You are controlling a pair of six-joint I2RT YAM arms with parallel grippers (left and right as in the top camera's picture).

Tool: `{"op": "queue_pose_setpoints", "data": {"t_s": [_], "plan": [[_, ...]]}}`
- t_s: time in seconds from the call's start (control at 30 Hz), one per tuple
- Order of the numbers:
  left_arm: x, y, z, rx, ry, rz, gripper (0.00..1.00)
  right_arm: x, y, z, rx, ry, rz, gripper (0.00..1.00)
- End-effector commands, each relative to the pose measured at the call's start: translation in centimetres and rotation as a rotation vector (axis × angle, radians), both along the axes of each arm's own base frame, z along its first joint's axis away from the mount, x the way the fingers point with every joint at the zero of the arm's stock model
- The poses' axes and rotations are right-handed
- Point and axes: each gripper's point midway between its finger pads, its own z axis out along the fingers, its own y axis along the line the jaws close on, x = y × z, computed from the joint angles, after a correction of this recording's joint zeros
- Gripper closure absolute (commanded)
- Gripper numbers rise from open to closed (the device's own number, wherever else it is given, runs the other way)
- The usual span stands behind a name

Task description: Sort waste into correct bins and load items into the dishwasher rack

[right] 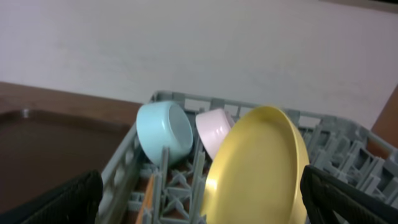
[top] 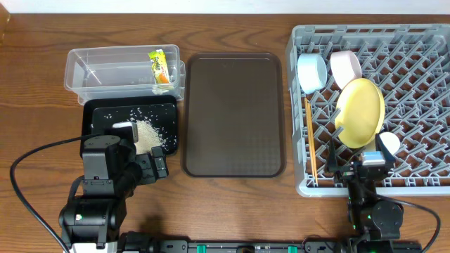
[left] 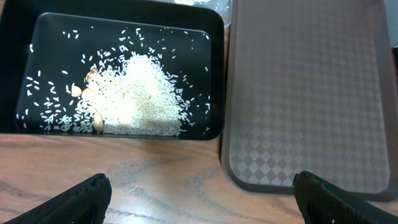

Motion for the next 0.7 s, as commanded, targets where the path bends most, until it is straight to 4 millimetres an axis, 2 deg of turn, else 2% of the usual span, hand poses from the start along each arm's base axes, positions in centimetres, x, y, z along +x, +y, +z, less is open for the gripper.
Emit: {"op": "queue_pose_setpoints", "data": {"t_s": [0.0,0.17,0.67], "plan": [[0.0,0.2,-0.2,0.007,0.004,0.015,0.03,-0.5,-0.5,-0.1,-0.034,-0.005,-0.013,0.01],[0.0,0.2,-0.2,0.007,0.004,0.015,0.03,-0.5,0.2,-2.7,-0.031,0.101,0.035,0.01],[0.0,0.2,-0.2,0.007,0.004,0.015,0.03,-0.5,0.2,-2.7,-0.008,0.100,0.033,0.01]]}}
